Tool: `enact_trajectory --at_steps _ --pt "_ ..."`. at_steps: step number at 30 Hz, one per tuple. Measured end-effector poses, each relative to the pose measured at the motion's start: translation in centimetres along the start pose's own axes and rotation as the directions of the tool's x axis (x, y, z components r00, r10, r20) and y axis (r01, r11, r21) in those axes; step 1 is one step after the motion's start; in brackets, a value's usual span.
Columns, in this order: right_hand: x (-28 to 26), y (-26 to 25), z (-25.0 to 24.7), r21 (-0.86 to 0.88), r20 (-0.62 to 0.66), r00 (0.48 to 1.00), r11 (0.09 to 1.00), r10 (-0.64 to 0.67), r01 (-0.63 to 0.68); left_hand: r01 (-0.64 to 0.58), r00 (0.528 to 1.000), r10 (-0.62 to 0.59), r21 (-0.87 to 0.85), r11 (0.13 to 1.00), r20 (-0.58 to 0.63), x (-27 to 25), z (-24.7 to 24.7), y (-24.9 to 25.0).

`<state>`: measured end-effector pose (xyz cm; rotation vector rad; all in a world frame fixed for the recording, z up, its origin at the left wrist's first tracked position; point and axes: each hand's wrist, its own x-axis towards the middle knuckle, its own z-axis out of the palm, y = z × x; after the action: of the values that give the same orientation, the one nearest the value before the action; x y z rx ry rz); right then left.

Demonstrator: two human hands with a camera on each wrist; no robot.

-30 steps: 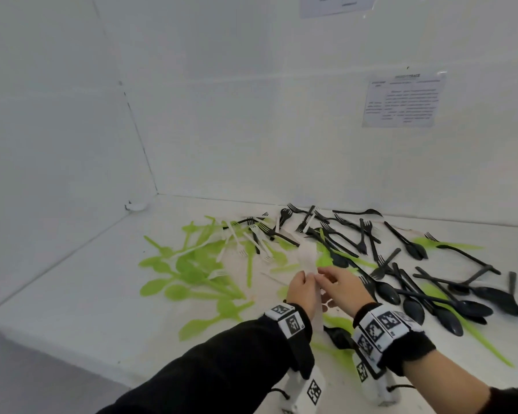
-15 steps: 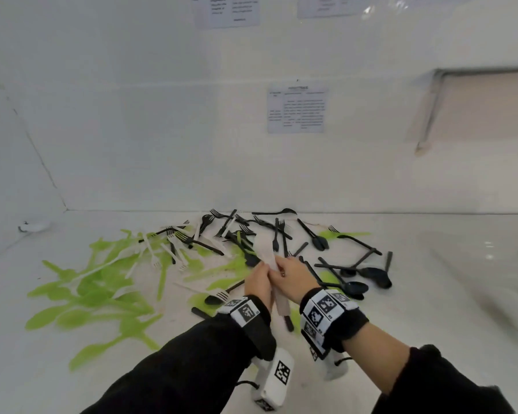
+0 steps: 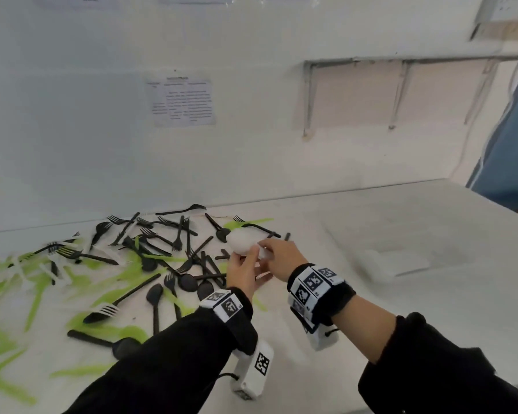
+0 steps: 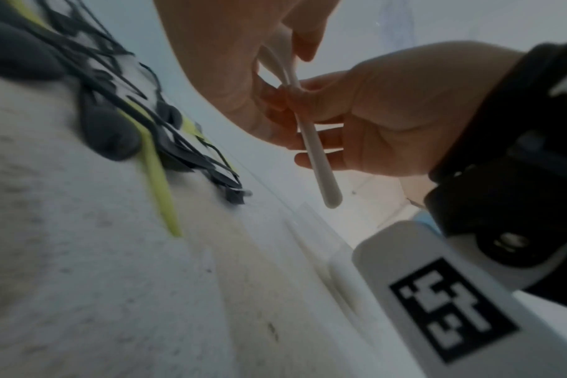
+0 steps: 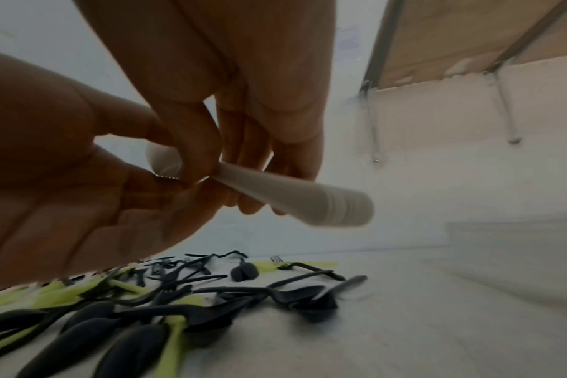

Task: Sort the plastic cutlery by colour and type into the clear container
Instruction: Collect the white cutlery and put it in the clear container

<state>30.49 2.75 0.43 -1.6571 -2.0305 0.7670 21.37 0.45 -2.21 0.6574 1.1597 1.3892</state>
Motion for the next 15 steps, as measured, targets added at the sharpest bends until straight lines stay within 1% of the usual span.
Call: enact_trajectory --at_steps 3,6,8,9,12,13,15 --pt "-0.5 2.0 -2.4 -0.036 -0.049 0.998 0.999 0.025 -0.027 -0.032 0.996 0.02 0.138 0.99 0.09 0.2 2.3 -1.4" --pt "-0.9 4.3 -5.3 -0.103 -0.109 0.993 0.993 0.043 -0.054 -0.083 0.972 0.009 0.308 0.948 0.233 0.3 4.7 -2.9" --pt "-1.2 5.9 -7.6 -0.125 -0.146 0.986 0.987 0.078 -0.097 -0.155 0.946 -0.005 0.465 0.872 0.325 0.3 6.4 -4.0" --pt "-1.4 6.7 -8.8 -0.135 -0.158 0.982 0.983 0.099 -0.121 -0.191 0.93 -0.026 0.541 0.819 0.368 0.2 7.2 -4.6" --pt "-2.1 9.4 -12.7 -0.168 -0.162 0.978 0.973 0.133 -0.16 -0.301 0.876 -0.115 0.716 0.63 0.468 -0.3 9.6 -6.1" --pt "-2.3 10.4 -14.1 -0.189 -0.146 0.979 0.968 0.141 -0.167 -0.324 0.862 -0.136 0.739 0.591 0.488 -0.3 10.4 -6.5" --pt "-2.6 12.5 -16.5 -0.231 -0.099 0.982 0.956 0.161 -0.18 -0.34 0.846 -0.164 0.751 0.566 0.507 -0.4 11.8 -7.0"
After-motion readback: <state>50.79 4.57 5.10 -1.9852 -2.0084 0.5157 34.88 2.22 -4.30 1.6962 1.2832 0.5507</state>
